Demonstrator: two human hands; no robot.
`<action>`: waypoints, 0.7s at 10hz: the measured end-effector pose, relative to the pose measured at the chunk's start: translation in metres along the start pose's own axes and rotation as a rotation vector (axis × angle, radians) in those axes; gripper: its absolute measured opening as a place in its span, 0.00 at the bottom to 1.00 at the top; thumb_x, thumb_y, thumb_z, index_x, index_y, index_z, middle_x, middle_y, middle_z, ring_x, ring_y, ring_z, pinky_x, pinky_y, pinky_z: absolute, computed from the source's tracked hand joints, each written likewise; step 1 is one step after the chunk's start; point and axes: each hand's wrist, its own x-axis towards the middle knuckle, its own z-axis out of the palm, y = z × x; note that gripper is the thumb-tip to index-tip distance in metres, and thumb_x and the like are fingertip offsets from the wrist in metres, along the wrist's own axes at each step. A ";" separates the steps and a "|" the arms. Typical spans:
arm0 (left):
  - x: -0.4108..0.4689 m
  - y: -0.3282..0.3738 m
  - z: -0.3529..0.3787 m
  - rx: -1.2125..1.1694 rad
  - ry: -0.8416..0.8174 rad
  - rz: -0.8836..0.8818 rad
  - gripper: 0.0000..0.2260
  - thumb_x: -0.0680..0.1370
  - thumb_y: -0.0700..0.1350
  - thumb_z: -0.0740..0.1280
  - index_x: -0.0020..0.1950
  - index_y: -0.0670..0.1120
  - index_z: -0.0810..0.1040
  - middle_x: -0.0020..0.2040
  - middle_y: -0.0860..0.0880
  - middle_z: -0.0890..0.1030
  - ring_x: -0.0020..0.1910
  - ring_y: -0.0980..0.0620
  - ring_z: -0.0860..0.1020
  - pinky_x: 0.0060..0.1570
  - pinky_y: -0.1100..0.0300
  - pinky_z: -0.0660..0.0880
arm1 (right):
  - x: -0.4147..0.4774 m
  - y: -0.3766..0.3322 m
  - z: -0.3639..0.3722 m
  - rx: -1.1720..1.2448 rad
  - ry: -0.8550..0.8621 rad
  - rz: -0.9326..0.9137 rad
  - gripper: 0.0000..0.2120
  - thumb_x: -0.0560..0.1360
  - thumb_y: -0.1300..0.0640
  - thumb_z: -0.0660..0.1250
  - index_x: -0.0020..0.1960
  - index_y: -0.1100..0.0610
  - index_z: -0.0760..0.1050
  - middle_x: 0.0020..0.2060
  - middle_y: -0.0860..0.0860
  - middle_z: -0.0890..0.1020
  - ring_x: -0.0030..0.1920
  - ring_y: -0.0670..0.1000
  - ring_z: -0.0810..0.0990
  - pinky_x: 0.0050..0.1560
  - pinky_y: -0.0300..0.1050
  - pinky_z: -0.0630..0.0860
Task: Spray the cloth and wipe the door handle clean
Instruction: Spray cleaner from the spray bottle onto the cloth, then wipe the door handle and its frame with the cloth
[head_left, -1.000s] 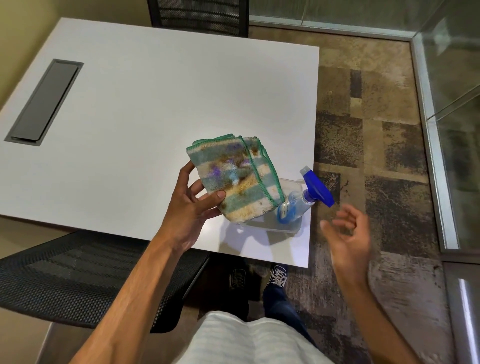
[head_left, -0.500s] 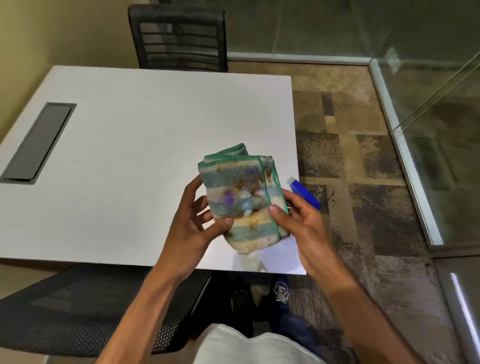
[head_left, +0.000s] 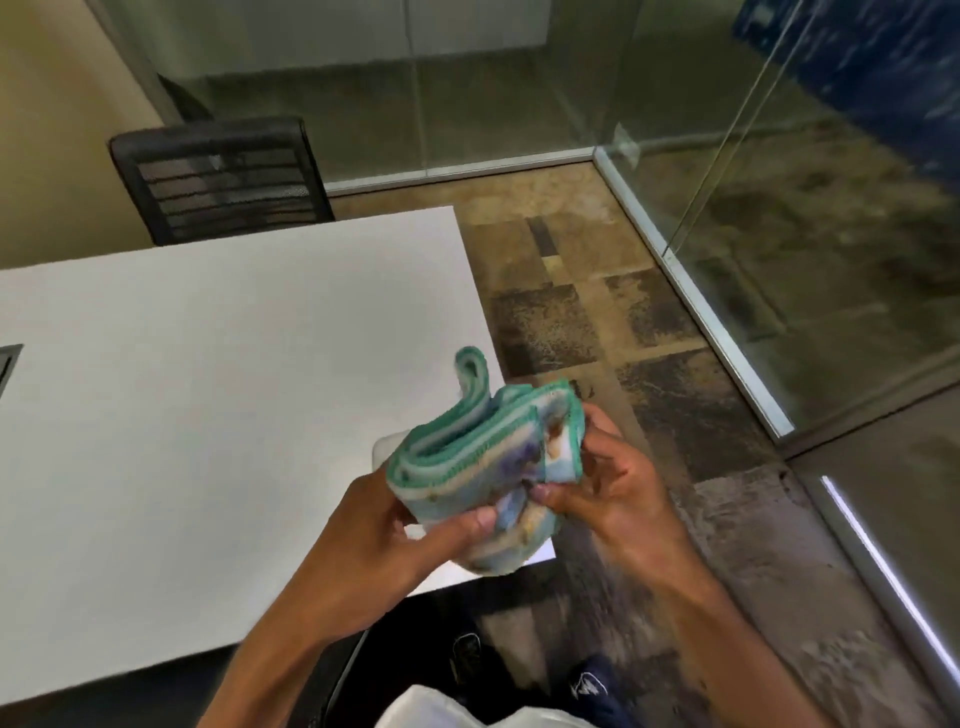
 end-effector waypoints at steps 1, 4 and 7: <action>0.015 0.019 0.028 0.238 -0.052 0.217 0.16 0.80 0.54 0.74 0.67 0.65 0.79 0.61 0.62 0.85 0.61 0.62 0.83 0.57 0.74 0.75 | -0.018 -0.017 -0.030 -0.081 0.017 0.019 0.27 0.68 0.65 0.79 0.60 0.42 0.81 0.57 0.46 0.85 0.59 0.46 0.84 0.58 0.39 0.81; 0.051 0.017 0.144 0.810 -0.354 0.718 0.23 0.82 0.58 0.71 0.74 0.75 0.68 0.76 0.77 0.65 0.77 0.73 0.61 0.81 0.42 0.63 | -0.088 -0.054 -0.164 -1.041 0.032 -0.583 0.33 0.77 0.56 0.76 0.79 0.54 0.68 0.80 0.55 0.68 0.80 0.58 0.67 0.76 0.68 0.67; 0.065 0.035 0.264 0.890 -0.406 1.055 0.21 0.83 0.42 0.61 0.77 0.45 0.73 0.75 0.42 0.76 0.74 0.46 0.73 0.71 0.52 0.71 | -0.199 -0.061 -0.253 -1.372 0.257 -0.717 0.13 0.86 0.60 0.64 0.64 0.62 0.83 0.64 0.59 0.84 0.68 0.58 0.82 0.67 0.60 0.78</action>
